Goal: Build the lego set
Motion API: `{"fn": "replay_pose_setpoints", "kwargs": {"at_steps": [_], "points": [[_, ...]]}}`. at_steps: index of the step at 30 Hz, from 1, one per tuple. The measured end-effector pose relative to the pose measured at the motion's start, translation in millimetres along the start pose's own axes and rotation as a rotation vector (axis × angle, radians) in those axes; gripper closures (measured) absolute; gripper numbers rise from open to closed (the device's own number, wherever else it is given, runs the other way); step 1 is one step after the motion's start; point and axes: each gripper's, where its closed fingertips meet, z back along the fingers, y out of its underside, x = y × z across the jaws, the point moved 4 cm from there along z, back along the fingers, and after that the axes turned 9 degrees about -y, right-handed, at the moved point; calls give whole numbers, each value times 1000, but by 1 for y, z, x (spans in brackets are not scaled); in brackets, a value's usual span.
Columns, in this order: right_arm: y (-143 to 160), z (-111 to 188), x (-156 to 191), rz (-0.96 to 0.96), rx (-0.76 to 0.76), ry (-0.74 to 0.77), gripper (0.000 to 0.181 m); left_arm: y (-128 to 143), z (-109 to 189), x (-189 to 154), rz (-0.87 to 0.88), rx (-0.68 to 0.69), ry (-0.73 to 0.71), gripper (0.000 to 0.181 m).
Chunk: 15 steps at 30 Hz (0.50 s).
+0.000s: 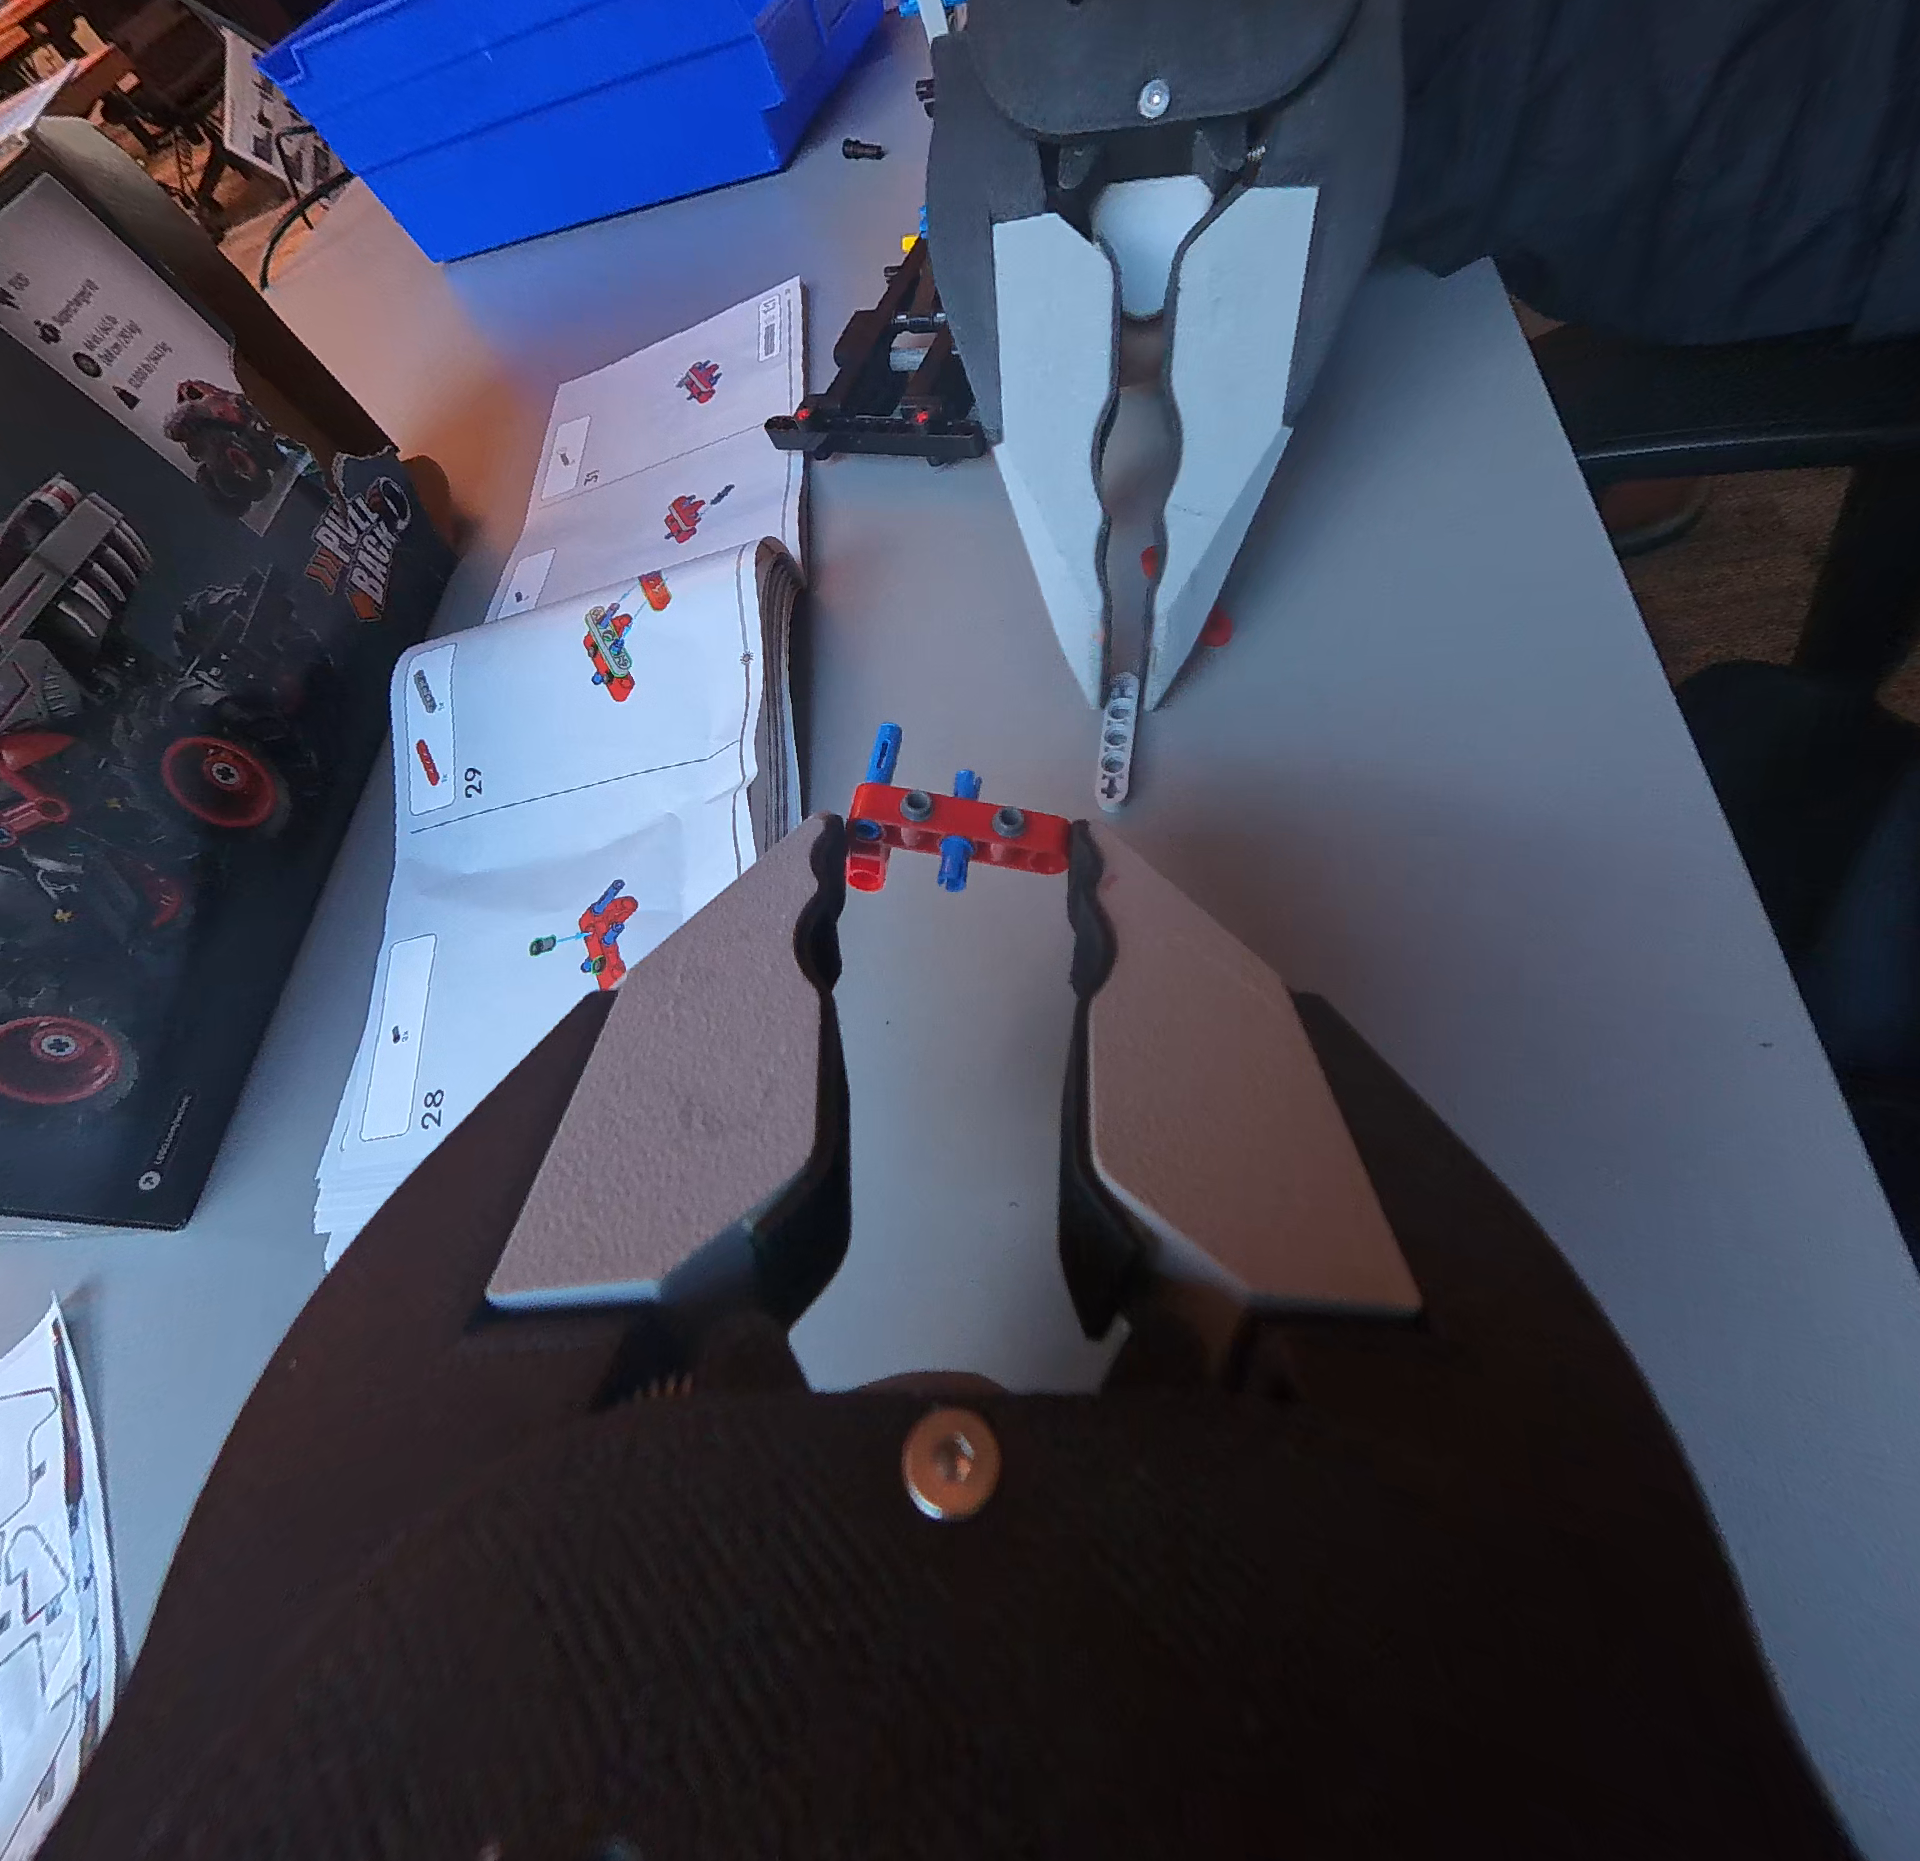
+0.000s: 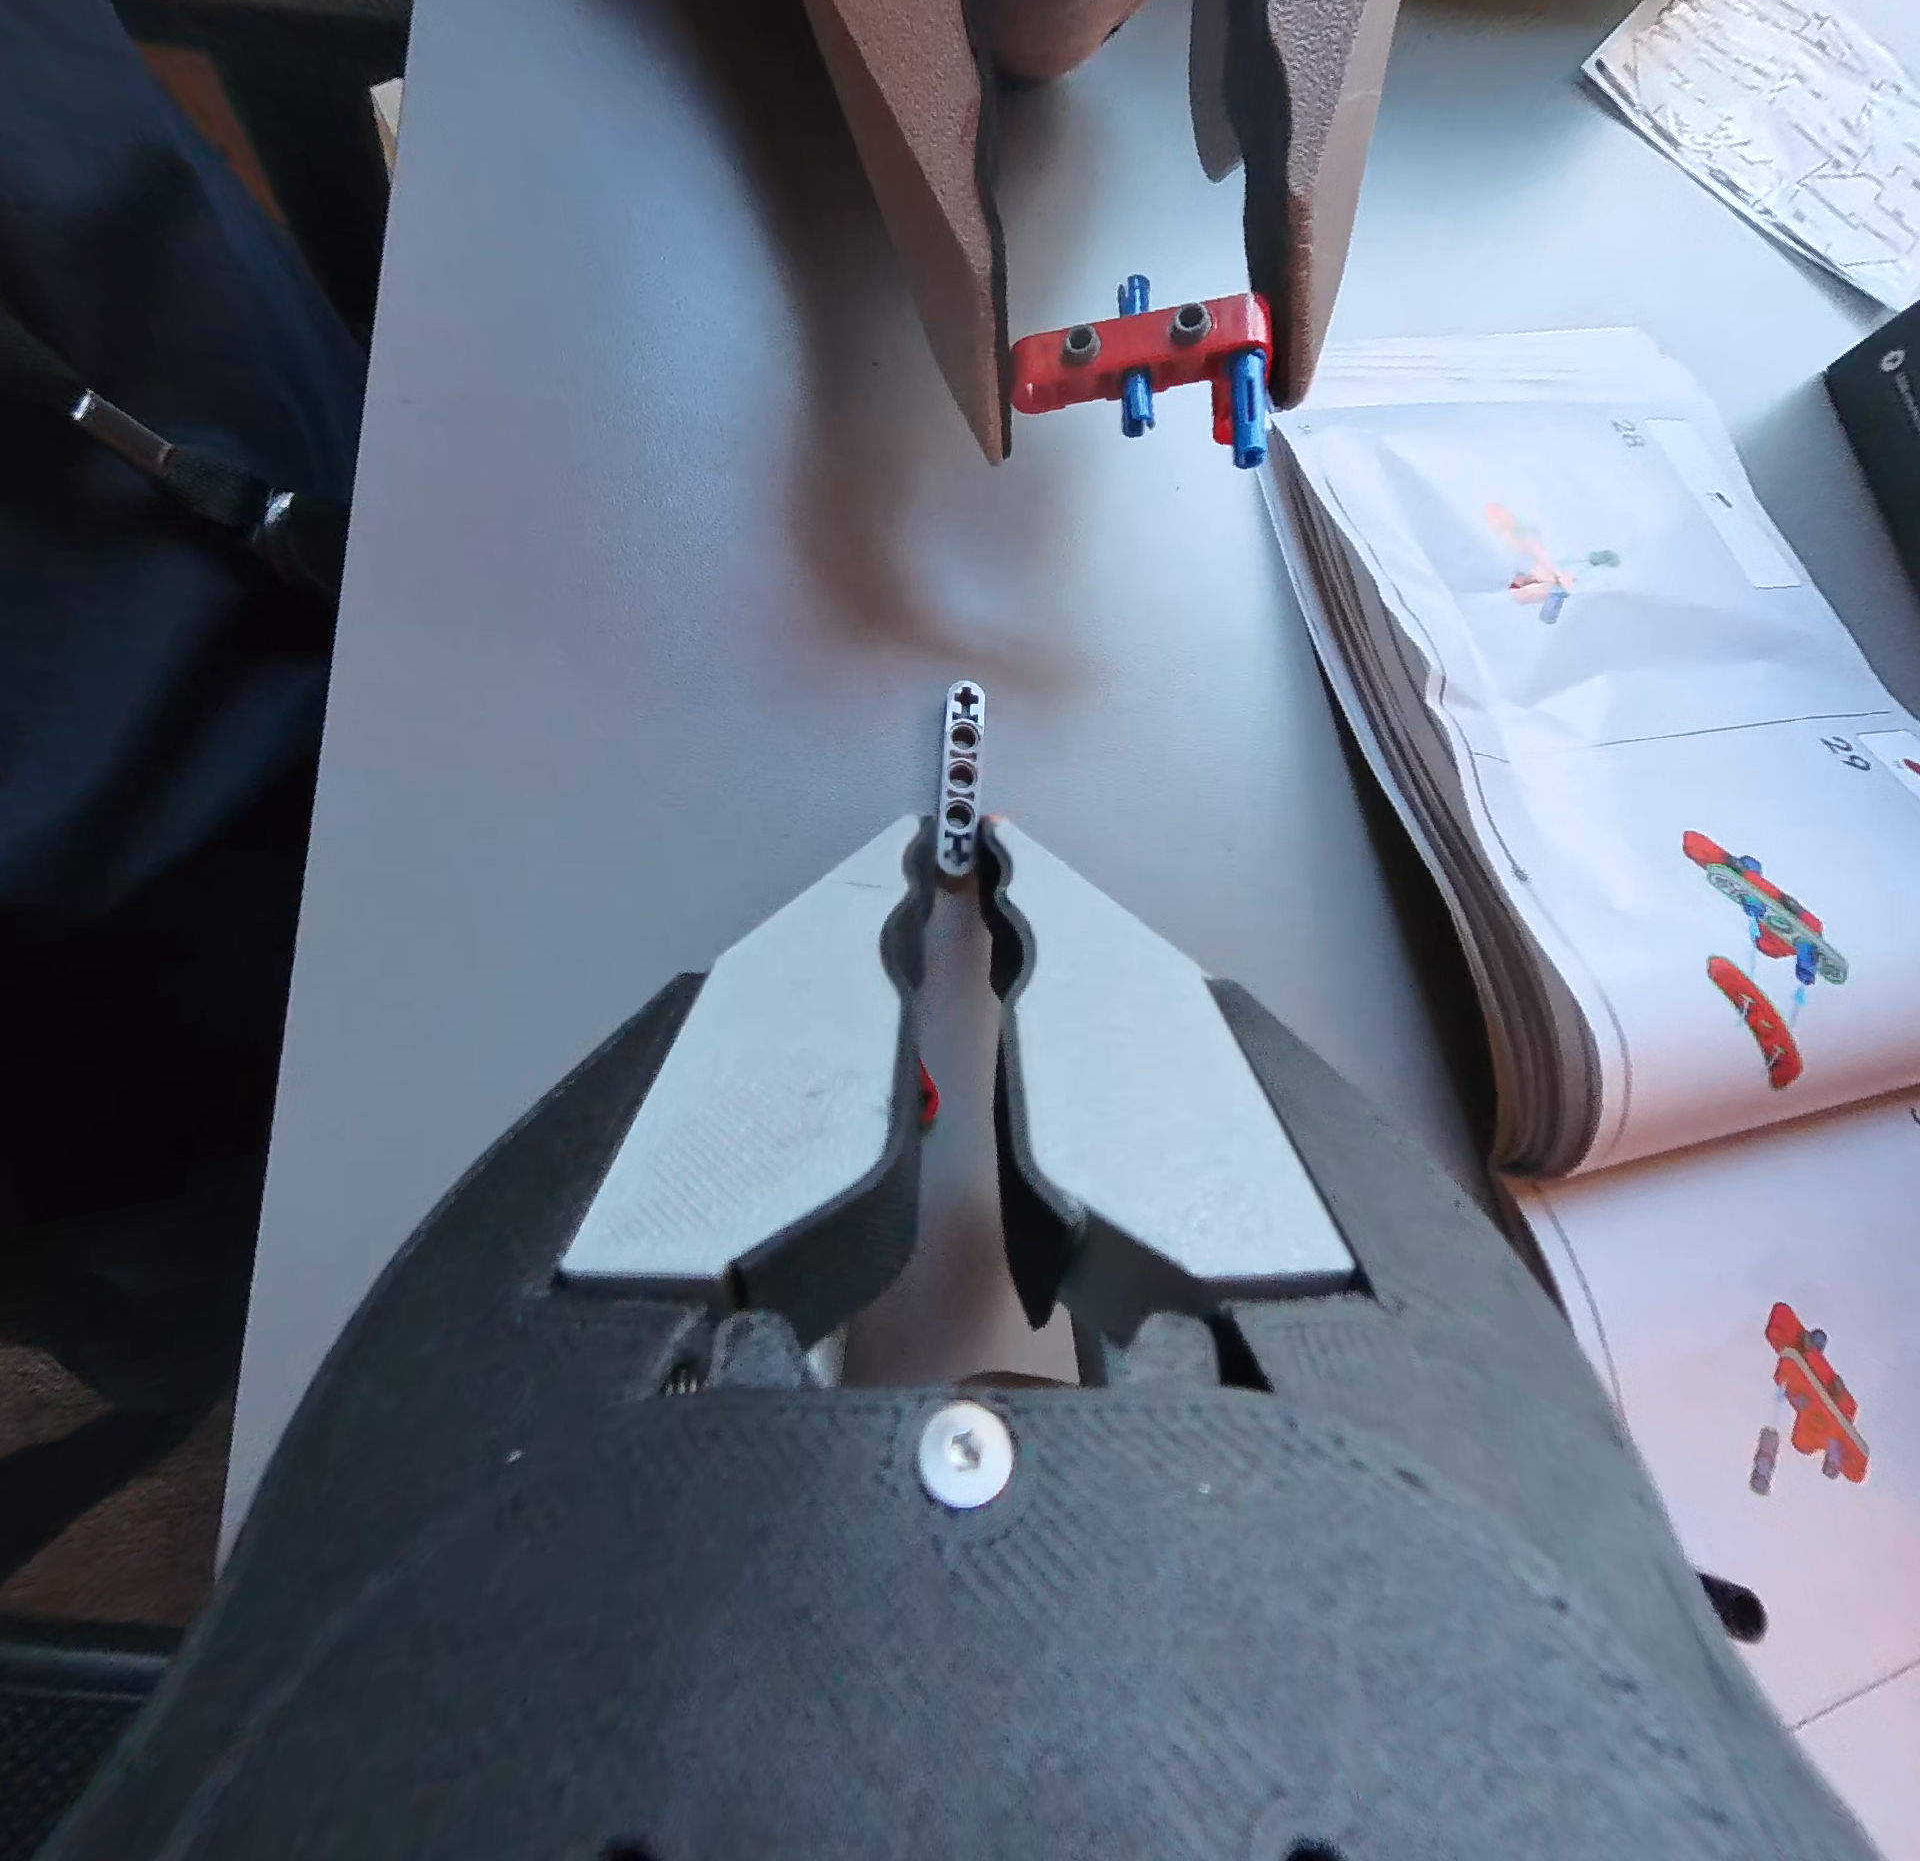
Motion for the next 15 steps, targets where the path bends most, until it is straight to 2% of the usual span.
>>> {"fn": "replay_pose_setpoints", "kwargs": {"at_steps": [15], "points": [[-2,2,1,8,-8,2,177,1,-1,-2,-21,9,6,140]]}}
